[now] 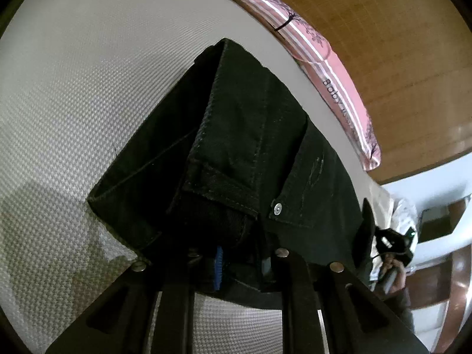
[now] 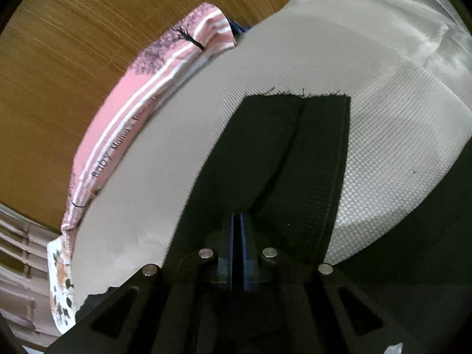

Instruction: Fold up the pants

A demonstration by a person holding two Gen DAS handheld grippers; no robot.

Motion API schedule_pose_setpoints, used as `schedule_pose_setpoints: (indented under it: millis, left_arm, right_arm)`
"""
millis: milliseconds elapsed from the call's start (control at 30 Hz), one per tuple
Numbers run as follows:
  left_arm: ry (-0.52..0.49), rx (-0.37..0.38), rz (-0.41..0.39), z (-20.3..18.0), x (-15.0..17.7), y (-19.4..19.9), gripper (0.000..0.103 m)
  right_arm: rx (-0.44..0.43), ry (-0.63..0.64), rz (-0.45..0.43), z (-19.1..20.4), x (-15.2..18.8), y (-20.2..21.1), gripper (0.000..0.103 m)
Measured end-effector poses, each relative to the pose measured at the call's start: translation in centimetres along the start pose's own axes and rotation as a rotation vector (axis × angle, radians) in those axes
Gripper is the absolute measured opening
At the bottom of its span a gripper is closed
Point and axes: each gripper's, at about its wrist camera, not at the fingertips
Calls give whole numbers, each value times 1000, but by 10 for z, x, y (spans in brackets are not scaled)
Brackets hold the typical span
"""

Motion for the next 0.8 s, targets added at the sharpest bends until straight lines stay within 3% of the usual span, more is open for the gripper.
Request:
schedule_pose_setpoints:
  millis: [167, 267, 333, 467, 667, 800]
  left_arm:
    - [-47, -19, 5, -10, -5, 10, 14]
    - [-80, -27, 2, -16, -6, 17, 14]
    - [-79, -29, 5, -17, -8, 17, 14]
    - [-65, -8, 7, -18, -9, 21, 14]
    - [-72, 15, -3, -23, -12, 34, 14]
    - [-71, -2, 14, -22, -8, 34, 14]
  right_arm:
    - [-79, -5, -71, 4, 5, 37, 2]
    - [-55, -5, -87, 4, 10, 52, 4]
    - [-35, 9, -42, 2, 11, 48, 7]
    - [-50, -60, 50, -14, 18, 23, 34]
    - [-85, -84, 62, -20, 18, 2, 34]
    - [-169, -137, 42, -28, 9, -11, 34]
Point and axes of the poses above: each gripper's, at about its wrist camera, not at the fingertips, and y roughly against the way its jaws point, z to its left, x to its underside, and after that the axes turned 15 degrees about z, right-handed
